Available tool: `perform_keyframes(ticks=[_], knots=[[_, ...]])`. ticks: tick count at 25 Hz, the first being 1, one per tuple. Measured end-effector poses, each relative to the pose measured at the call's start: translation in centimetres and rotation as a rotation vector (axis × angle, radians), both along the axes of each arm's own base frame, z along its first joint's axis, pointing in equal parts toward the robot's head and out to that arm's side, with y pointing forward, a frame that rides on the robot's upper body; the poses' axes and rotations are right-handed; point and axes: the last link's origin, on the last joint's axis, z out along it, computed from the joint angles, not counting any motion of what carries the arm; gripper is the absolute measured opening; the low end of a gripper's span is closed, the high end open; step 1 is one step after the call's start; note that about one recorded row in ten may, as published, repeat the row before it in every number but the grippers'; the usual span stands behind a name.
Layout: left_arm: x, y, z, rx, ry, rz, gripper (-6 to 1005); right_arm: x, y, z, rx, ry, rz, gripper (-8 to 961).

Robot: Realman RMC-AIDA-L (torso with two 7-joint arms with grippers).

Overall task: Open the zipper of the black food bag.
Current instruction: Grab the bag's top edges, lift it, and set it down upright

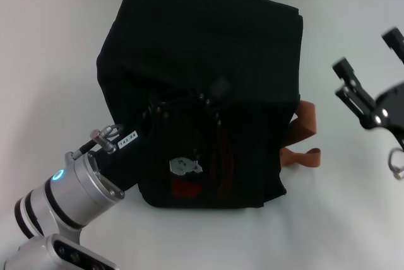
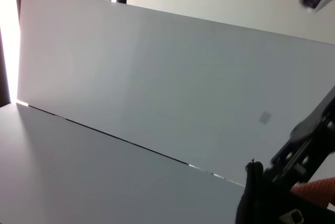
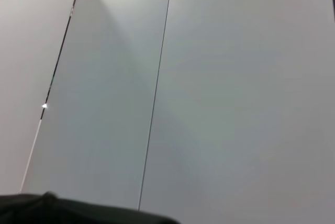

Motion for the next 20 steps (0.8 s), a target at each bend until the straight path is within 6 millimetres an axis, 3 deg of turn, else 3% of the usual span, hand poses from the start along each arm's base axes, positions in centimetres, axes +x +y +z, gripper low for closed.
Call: perform_keyframes(ticks=[6,10,16,20], knots=[[0.0,0.0,0.0,-0.001,0.000,0.001,88,-1.8,2.8,-1.3,-0.035,-0.044,0.023,824],[0.0,0.0,0.0,-0.001,0.000,0.002,89,-2.4,3.4,-2.5,-0.087,-0.088,0.034,824],[-0.1,0.0,0.1,0.006,-0.003,0.008,86,-0.4,0.7,-3.3,-0.145,-0.109,-0.025,824],[-0.1,0.1,0.1,0.013,-0.007,0.013,85,1.0,-1.6,-2.8,-0.129,-0.083,-0.069,823]])
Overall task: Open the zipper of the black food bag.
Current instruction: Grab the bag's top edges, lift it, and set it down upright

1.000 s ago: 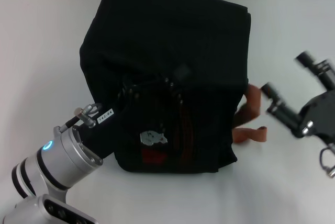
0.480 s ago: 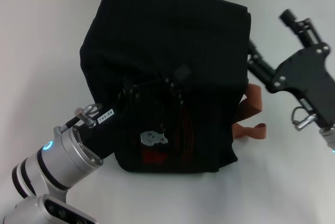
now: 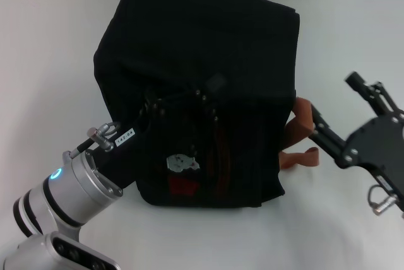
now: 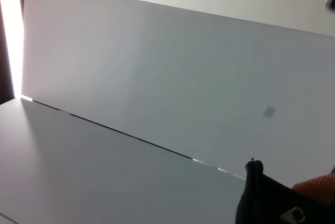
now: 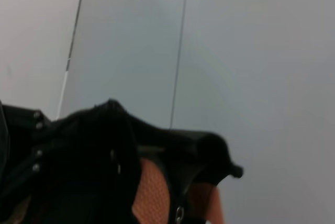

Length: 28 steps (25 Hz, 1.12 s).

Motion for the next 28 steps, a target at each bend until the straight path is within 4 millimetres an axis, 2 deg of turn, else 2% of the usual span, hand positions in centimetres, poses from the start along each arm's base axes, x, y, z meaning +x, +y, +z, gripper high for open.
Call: perform_keyframes(ticks=[2,5,14,28], knots=[[0.0,0.0,0.0,0.001,0.000,0.000,85,0.1,-0.8,0.5,0.026,0.014,0.008,822],[0.0,0.0,0.0,0.001,0.000,-0.001,86,0.1,-0.7,0.4,0.028,0.001,0.009,820],[0.0,0.0,0.1,0.002,-0.004,-0.002,85,-1.6,0.9,-1.1,0.051,-0.085,0.064,815],[0.0,-0.1,0.2,0.008,-0.010,0.001,86,-2.9,2.4,-1.6,0.058,-0.088,0.080,806]])
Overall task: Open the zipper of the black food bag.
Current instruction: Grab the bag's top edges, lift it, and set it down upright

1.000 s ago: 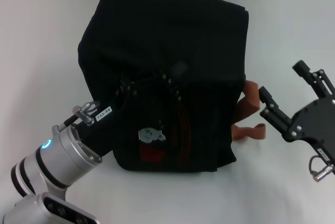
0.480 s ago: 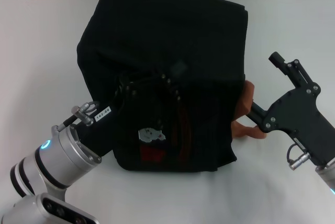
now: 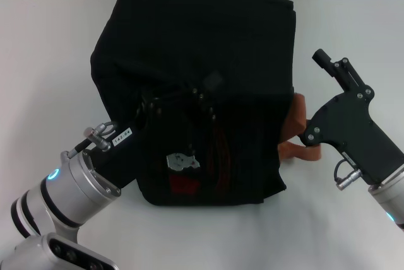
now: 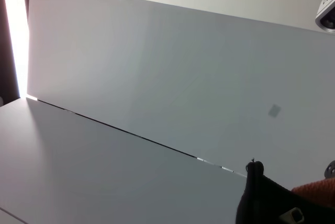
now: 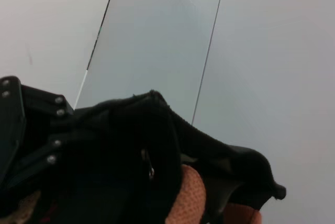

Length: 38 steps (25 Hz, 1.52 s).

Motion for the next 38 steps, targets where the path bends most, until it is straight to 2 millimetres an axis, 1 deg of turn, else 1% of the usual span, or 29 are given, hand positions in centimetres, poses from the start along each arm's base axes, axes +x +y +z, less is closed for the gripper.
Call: perform_keyframes(ticks=[4,8,14,16,17,19,22,24,28,29,31,38], knots=[[0.0,-0.1,0.1,0.005,-0.006,-0.001,86,-0.3,0.1,-0.2,0.069,-0.042,-0.013,804],[0.0,-0.1,0.3,0.010,-0.011,-0.006,85,-0.3,0.3,-0.2,0.091,-0.046,-0.026,801],[0.0,-0.1,0.3,0.010,-0.012,-0.007,85,-0.4,0.1,-0.4,0.078,-0.053,-0.012,640],[-0.1,-0.2,0.3,0.010,-0.013,-0.005,85,-0.3,-0.7,-0.7,0.054,-0.064,-0.001,610],[-0.1,-0.2,0.3,0.010,-0.013,-0.005,85,-0.3,-0.7,-0.7,0.054,-0.064,-0.001,596],[-0.1,-0.2,0.3,0.010,-0.013,-0.004,85,0.0,-1.4,-0.6,0.059,-0.052,-0.008,566],[-0.1,-0.2,0.3,0.010,-0.013,-0.004,85,0.2,-2.5,-0.3,0.067,-0.024,-0.004,569],[-0.1,-0.2,0.3,0.009,-0.013,-0.003,85,0.3,-2.7,-0.3,0.065,-0.024,-0.005,571],[0.1,-0.1,0.2,0.006,-0.012,-0.008,85,0.3,-1.9,-0.7,0.049,-0.054,-0.016,575],[0.1,-0.1,0.2,0.005,-0.012,-0.009,85,0.1,-1.4,-0.9,0.041,-0.066,-0.009,575],[0.1,-0.1,0.2,0.005,-0.012,-0.009,85,-0.2,-1.0,-1.0,0.038,-0.069,0.002,575],[0.1,-0.1,0.2,0.007,-0.014,-0.009,85,-0.7,-0.6,-1.1,0.038,-0.069,0.016,576]])
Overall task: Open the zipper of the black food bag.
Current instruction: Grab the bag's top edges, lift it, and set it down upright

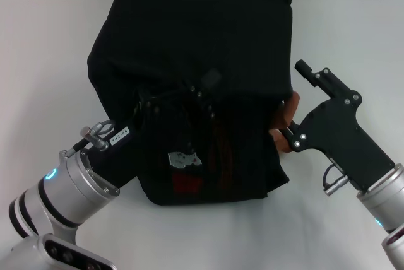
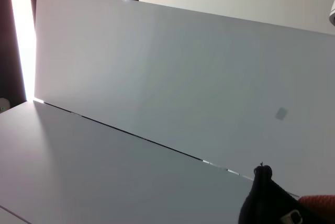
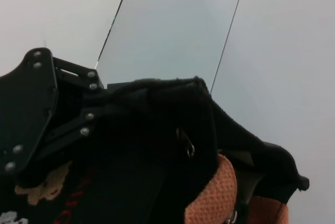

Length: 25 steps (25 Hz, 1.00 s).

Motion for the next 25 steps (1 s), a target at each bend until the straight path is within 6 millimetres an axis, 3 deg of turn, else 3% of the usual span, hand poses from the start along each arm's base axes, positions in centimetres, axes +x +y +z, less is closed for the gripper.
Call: perform_keyframes(ticks=[11,25], knots=[[0.1,0.0,0.0,-0.003,0.000,-0.005,85,-0.4,1.7,0.1,0.019,-0.003,-0.030,576],[0.1,-0.1,0.0,-0.004,0.000,-0.007,86,-1.5,1.1,-0.7,0.090,-0.099,0.034,527]])
